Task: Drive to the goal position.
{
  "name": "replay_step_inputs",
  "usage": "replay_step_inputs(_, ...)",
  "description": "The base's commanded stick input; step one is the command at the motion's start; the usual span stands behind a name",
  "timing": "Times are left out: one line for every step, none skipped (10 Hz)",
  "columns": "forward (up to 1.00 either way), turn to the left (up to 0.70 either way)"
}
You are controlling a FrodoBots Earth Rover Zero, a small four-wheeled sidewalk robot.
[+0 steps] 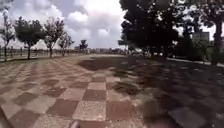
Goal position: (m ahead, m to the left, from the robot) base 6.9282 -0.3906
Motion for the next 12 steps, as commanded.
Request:
replay_step_inputs(0.70, 0.00)
replay_step_inputs(0.70, 0.00)
replay_step_inputs(0.70, 0.00)
replay_step_inputs(0.70, 0.00)
replay_step_inputs(0.70, 0.00)
replay_step_inputs(0.70, 0.00)
replay_step_inputs(0.70, 0.00)
replay_step_inputs(0.70, -0.03)
replay_step_inputs(0.70, -0.14)
replay_step_inputs(0.70, -0.25)
replay_step_inputs(0.70, -0.35)
replay_step_inputs(0.70, -0.35)
